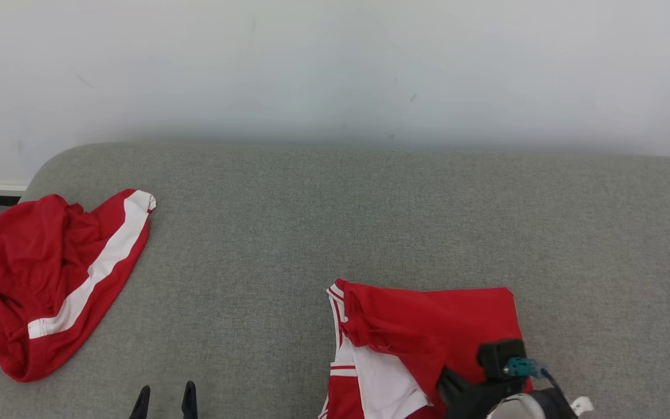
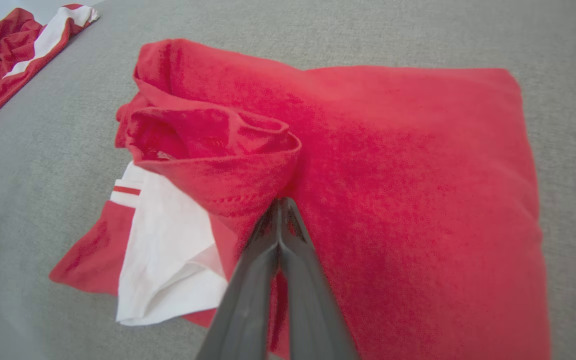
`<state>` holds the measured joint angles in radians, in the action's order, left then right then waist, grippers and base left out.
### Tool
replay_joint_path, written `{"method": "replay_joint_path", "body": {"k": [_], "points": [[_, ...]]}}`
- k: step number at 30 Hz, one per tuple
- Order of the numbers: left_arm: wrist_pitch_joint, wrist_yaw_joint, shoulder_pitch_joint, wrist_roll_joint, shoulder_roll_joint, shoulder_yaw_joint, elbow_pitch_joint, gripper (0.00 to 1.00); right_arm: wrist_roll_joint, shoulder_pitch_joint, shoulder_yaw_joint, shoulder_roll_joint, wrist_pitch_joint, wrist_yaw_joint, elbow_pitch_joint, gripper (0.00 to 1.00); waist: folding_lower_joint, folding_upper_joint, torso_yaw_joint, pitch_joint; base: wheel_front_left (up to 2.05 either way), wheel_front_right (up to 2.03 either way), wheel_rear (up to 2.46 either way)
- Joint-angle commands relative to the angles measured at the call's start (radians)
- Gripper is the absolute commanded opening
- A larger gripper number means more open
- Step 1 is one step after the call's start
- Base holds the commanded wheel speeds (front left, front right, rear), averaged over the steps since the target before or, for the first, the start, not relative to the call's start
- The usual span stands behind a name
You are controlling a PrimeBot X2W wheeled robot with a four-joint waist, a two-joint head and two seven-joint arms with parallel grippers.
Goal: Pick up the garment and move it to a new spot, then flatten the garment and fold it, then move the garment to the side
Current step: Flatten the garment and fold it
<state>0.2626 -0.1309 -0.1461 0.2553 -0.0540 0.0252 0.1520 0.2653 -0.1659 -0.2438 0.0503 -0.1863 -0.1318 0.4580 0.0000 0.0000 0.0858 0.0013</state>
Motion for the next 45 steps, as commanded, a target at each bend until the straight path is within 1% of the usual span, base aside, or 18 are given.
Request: {"method": "replay_joint_path", "body": {"k": [1,6,9,11,15,20,21,22,23,24,25,26,31,32,39,41,45], "points": [[0.003,0.001,0.003,0.002,-0.001,-0.004,-0.001,1.0,0.025,0.012,-0.036,-0.001,-0.007,0.002,-0.017,0.0,0.0,0.0,0.002,0.002,0.0,0.0,0.0],[0.003,0.001,-0.001,0.0,0.0,-0.015,-0.006,1.0,0.159,0.024,-0.237,0.001,-0.014,0.002,-0.096,0.0,0.0,0.0,-0.003,0.006,0.0,0.0,0.0],[0.003,0.001,0.001,-0.001,0.001,-0.016,-0.007,1.0,0.247,0.015,-0.326,0.001,-0.006,0.002,-0.135,0.0,0.0,0.0,-0.005,0.008,0.0,0.0,0.0],[0.003,0.001,0.005,0.0,0.001,-0.014,-0.006,1.0,0.297,0.004,-0.357,0.002,0.004,0.002,-0.152,0.0,0.0,0.0,-0.006,0.008,0.0,0.0,0.0],[0.003,0.001,0.006,0.002,0.002,-0.013,-0.005,1.0,0.342,-0.013,-0.364,0.001,0.036,0.002,-0.166,0.0,0.0,0.0,-0.008,0.004,0.0,0.0,0.0],[0.003,0.001,-0.01,0.001,0.002,-0.023,-0.008,1.0,0.318,-0.015,-0.269,0.001,0.104,0.002,-0.175,0.0,0.0,0.0,-0.018,-0.008,0.0,0.0,0.0],[0.003,0.001,-0.016,0.0,0.003,-0.029,-0.01,1.0,0.295,-0.005,-0.208,0.001,0.135,0.002,-0.184,0.06,0.0,0.0,-0.024,-0.013,0.0,0.0,0.0],[0.003,0.001,-0.017,0.0,0.003,-0.032,-0.012,1.0,0.279,0.001,-0.178,0.001,0.149,0.002,-0.19,0.35,0.0,0.0,-0.026,-0.014,0.0,0.0,0.0],[0.003,0.001,-0.017,-0.001,0.003,-0.034,-0.013,1.0,0.258,0.008,-0.145,0.001,0.165,0.002,-0.199,0.44,0.0,0.0,-0.029,-0.016,0.0,0.0,0.0],[0.003,0.001,-0.017,-0.002,0.003,-0.035,-0.014,1.0,0.234,0.012,-0.111,0.001,0.18,0.002,-0.209,0.71,0.0,0.0,-0.031,-0.018,0.0,0.0,0.0],[0.003,0.001,-0.017,-0.003,0.003,-0.036,-0.015,1.0,0.209,0.019,-0.076,0.0,0.194,0.002,-0.22,0.95,0.0,0.0,-0.033,-0.02,0.0,0.0,0.0],[0.003,0.001,-0.019,-0.003,0.003,-0.036,-0.016,1.0,0.189,0.031,-0.042,0.001,0.208,0.002,-0.23,1.0,0.0,0.0,-0.035,-0.021,0.0,0.0,0.0],[0.003,0.001,-0.022,-0.004,0.003,-0.039,-0.02,1.0,0.072,0.093,0.104,0.0,0.259,0.002,-0.287,1.0,0.0,0.0,-0.044,-0.032,0.0,0.0,0.0],[0.003,0.001,-0.022,-0.004,0.003,-0.039,-0.02,1.0,0.072,0.093,0.104,0.0,0.259,0.002,-0.287,1.0,0.0,0.0,-0.044,-0.032,0.0,0.0,0.0],[0.003,0.001,-0.015,-0.005,0.004,-0.033,-0.017,1.0,-0.042,0.172,0.232,0.0,0.294,0.002,-0.308,1.0,0.0,0.0,-0.058,-0.054,0.0,0.0,0.0],[0.003,0.001,-0.013,-0.006,0.004,-0.033,-0.013,1.0,-0.08,0.19,0.253,0.0,0.305,0.002,-0.306,1.0,0.0,0.0,-0.058,-0.063,0.0,0.0,0.0],[0.003,0.001,-0.008,-0.013,0.004,-0.027,-0.009,1.0,-0.102,0.214,0.281,0.013,0.318,0.002,-0.288,1.0,0.0,0.0,-0.057,-0.078,0.0,0.0,0.0]]}}
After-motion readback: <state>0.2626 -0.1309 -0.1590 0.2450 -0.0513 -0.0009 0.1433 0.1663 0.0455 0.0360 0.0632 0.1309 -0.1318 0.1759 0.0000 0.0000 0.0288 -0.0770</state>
